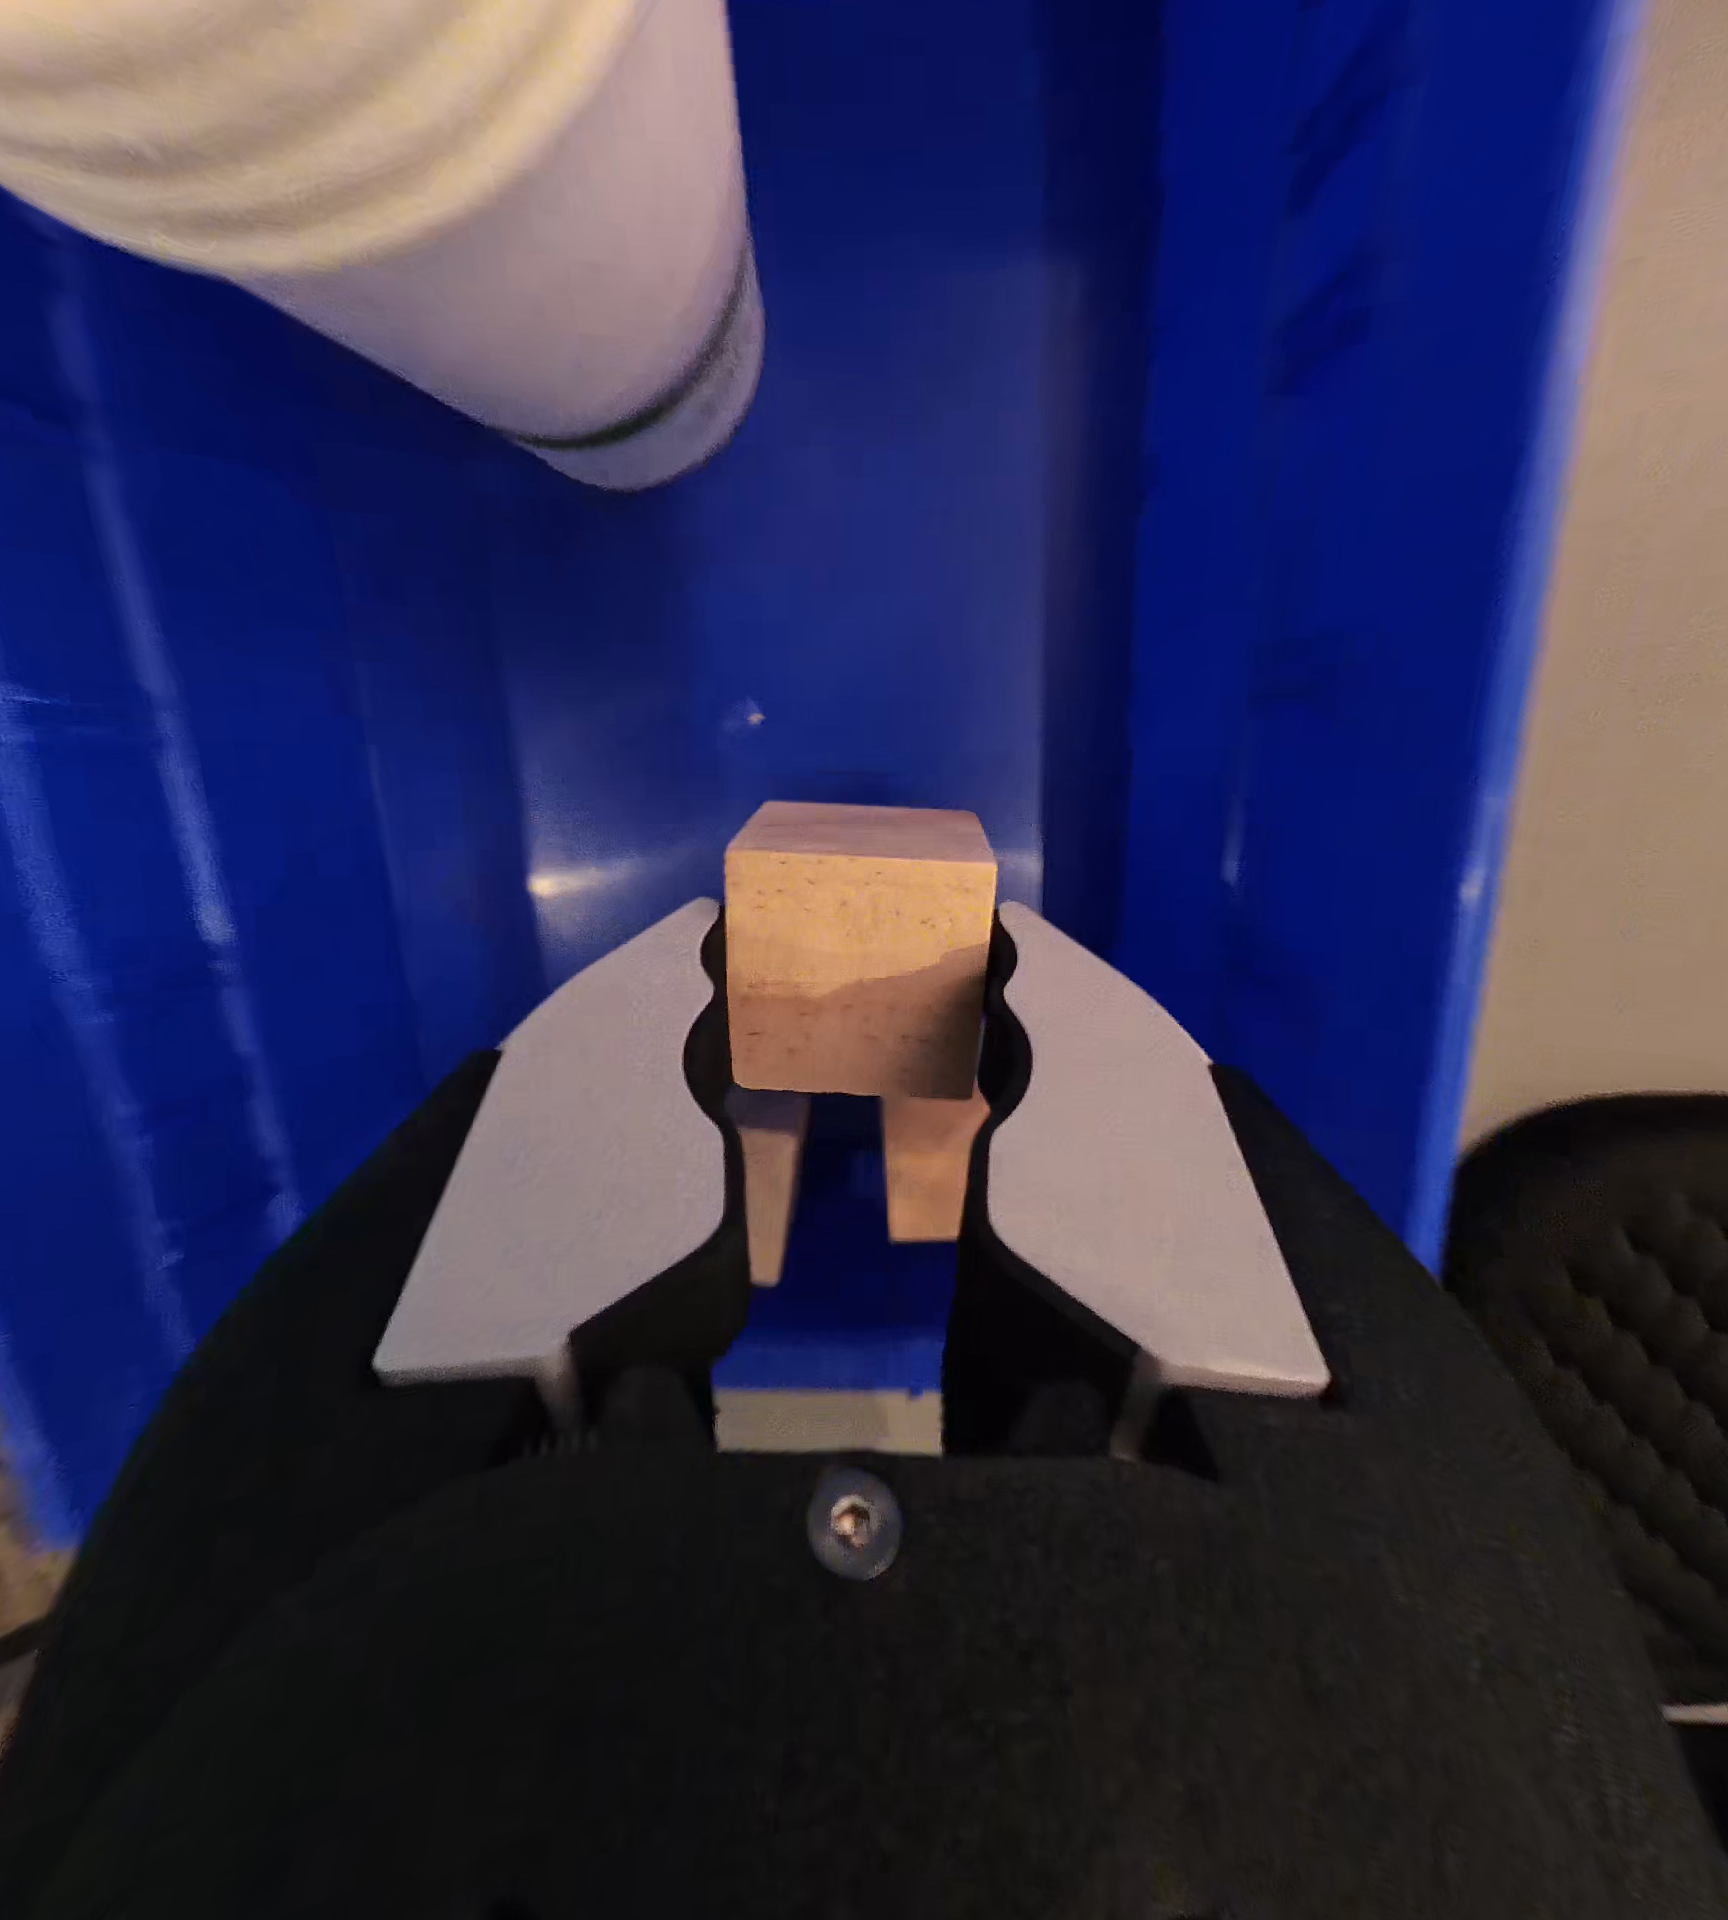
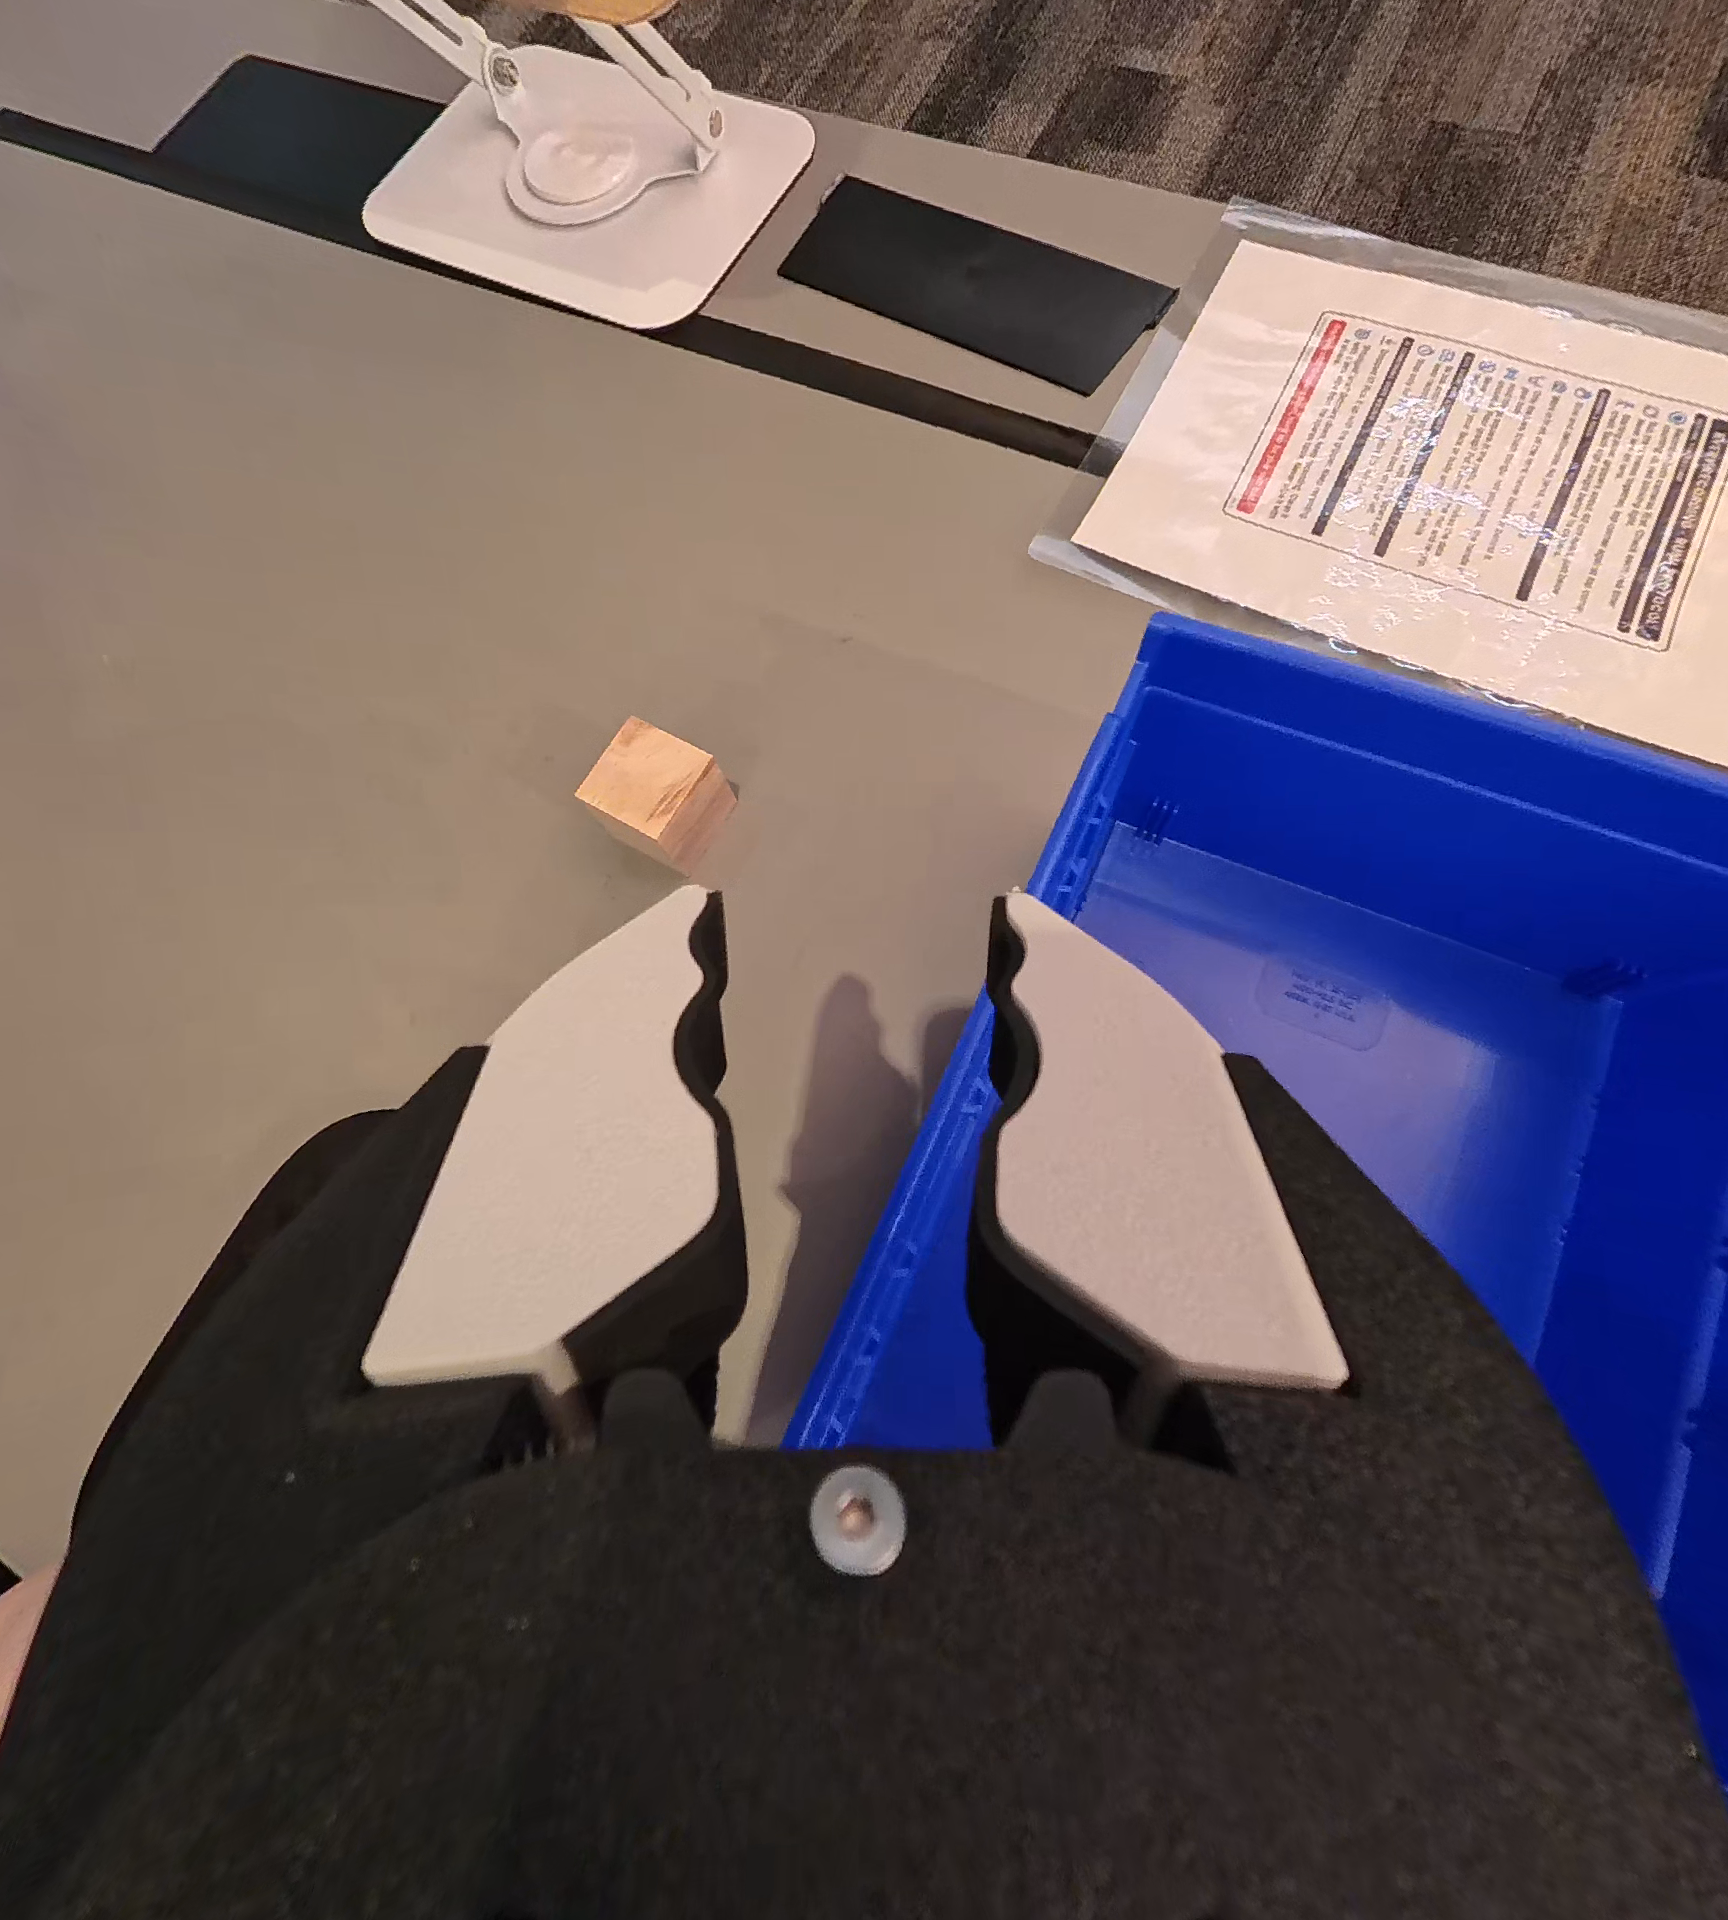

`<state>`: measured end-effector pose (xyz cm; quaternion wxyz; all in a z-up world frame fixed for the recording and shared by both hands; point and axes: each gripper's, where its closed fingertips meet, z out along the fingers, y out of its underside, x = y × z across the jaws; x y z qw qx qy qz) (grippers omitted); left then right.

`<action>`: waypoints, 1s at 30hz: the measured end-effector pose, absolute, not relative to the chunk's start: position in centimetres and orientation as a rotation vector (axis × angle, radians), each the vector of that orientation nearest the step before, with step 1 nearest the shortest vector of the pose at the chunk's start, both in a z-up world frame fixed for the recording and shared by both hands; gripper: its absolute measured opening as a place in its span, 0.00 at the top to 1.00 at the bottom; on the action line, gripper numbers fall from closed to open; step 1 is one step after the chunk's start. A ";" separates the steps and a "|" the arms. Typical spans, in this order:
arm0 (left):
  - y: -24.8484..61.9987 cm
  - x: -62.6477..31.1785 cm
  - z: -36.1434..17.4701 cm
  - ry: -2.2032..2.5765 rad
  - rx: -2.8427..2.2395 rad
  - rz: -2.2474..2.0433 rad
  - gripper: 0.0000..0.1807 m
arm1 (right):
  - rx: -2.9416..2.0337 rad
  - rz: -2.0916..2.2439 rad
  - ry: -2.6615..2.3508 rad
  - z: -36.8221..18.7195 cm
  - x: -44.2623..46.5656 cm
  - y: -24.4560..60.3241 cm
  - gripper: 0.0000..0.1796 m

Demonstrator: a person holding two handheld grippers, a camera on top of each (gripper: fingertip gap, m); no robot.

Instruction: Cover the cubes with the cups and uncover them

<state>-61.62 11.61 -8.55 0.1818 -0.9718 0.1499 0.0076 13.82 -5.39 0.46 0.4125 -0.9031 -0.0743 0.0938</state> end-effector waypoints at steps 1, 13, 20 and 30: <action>11.8 -61.8 -6.8 0.437 -2.708 0.044 0.75 | -2.267 0.236 -0.184 0.5 13.9 -5.4 0.73; 7.9 -36.1 9.0 1.439 -1.949 -0.097 0.75 | -2.288 0.194 -0.201 0.6 13.6 -5.8 0.73; 4.5 -19.9 -0.5 1.921 -1.749 -0.229 0.75 | -2.264 0.183 -0.216 1.3 13.2 -5.8 0.73; 4.1 -9.5 -12.0 2.168 -1.791 -0.276 0.75 | -2.270 0.202 -0.231 0.6 13.1 -6.0 0.74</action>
